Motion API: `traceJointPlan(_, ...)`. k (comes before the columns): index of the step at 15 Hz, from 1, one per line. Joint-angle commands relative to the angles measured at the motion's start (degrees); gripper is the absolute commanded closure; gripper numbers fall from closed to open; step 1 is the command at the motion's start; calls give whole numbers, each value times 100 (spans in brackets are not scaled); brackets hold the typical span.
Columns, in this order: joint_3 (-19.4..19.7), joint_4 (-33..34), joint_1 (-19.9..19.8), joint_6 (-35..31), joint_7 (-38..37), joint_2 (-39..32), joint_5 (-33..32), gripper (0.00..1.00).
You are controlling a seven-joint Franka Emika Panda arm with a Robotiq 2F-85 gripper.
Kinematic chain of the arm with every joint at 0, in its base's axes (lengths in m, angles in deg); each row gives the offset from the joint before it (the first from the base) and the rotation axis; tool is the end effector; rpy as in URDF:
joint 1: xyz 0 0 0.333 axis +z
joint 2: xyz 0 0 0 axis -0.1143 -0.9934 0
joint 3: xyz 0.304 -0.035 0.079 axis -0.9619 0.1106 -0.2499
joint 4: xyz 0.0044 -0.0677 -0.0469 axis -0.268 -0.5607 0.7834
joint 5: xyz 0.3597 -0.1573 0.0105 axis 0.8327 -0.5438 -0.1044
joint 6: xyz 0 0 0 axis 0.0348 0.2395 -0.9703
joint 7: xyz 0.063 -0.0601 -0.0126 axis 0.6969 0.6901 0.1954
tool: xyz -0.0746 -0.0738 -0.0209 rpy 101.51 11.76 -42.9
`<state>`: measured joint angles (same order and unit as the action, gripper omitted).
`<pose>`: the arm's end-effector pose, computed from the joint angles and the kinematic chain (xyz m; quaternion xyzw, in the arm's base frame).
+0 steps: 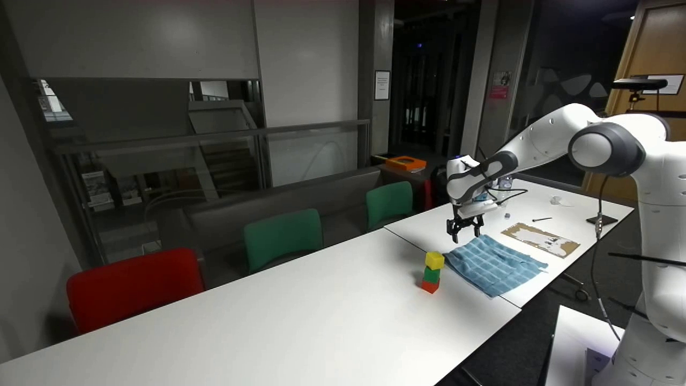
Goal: Unfold the cloth
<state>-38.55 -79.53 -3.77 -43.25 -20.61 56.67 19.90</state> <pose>0.5334 -0.2565 0.2988 0.9366 -0.3324 -0.0808 0.0755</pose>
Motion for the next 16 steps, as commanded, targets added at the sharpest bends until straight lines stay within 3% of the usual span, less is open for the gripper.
traceJointPlan(1,40,608,231,219,-642,-559,-461,0)
traceJointPlan(6,86,1219,231,408,-716,-1370,-627,0)
traceJointPlan(16,24,2056,-86,229,441,-2443,-543,0)
